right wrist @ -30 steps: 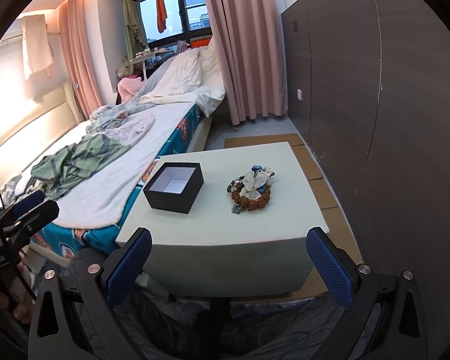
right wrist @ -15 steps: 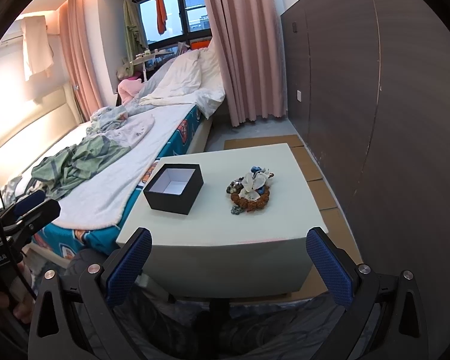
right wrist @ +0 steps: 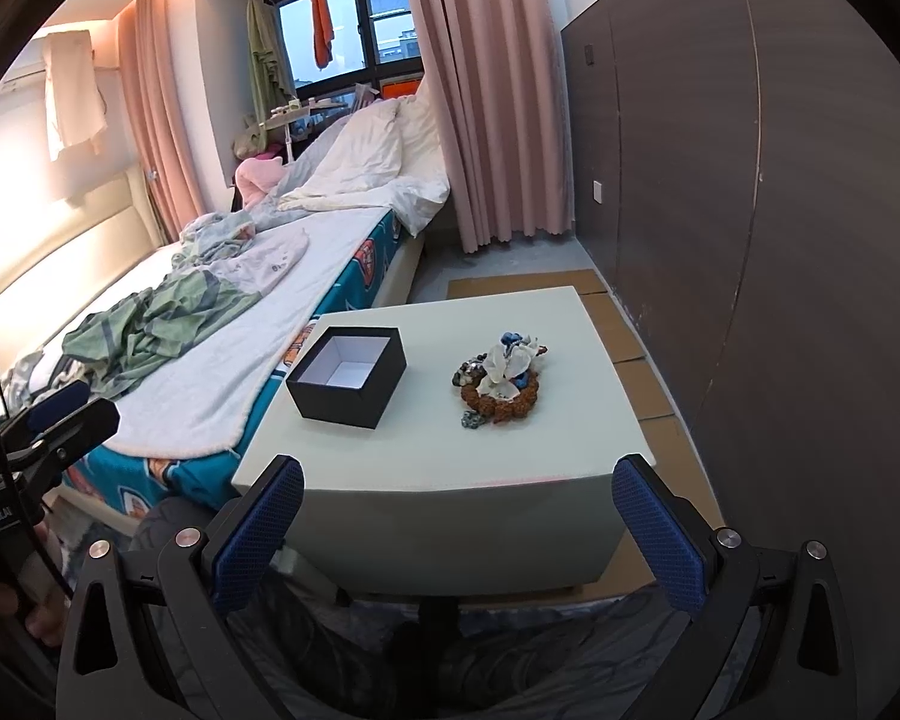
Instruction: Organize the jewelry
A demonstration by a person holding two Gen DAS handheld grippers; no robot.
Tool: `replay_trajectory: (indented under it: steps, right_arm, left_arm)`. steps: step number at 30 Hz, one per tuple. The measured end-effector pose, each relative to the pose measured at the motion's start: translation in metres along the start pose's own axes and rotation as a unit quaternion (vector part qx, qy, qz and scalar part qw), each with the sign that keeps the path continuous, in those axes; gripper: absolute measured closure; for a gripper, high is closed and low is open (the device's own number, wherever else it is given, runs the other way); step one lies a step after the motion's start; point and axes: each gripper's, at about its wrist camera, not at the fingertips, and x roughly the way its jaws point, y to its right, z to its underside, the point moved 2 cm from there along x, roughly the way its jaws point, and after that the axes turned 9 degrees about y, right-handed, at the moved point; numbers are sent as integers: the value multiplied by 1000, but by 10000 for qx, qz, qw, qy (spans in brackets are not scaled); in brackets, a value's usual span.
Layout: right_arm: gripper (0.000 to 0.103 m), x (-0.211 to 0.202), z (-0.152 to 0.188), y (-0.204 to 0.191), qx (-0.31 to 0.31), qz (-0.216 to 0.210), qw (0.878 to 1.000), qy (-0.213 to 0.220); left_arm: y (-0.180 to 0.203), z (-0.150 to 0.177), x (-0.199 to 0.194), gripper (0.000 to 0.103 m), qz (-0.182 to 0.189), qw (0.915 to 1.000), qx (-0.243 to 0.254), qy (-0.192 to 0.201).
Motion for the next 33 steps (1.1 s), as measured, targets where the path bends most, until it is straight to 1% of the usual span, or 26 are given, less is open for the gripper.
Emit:
replay_trajectory:
  steps: [6,14,21,24,28,31,33]
  right_arm:
    - [0,1,0,2,27,22,10000,27]
    - [0,12,-2,11,117,91,9999,-40]
    - [0,25,-6,32,306,219,9992,-114]
    - [0,29,-7,41,384,277,9988,-144]
    - [0,44,-14,53,471,237,9982,-297]
    - [0,57,-20,64,499,264,9979,-307]
    - [0,64,-22,71,619,258,9973,-305]
  left_arm:
    - [-4,1,2,1,4,10000,-50,-32]
    - [2,-3,24,1,76,9998,22,-171]
    - [11,-10,58,1,259,9988,61,-401]
    - [16,-15,72,1,328,9985,49,-439]
    - [23,-22,94,1,503,9969,5,-596]
    - [29,-28,110,1,561,9963,65,-642]
    - [33,-29,124,6,651,9950,51,-759]
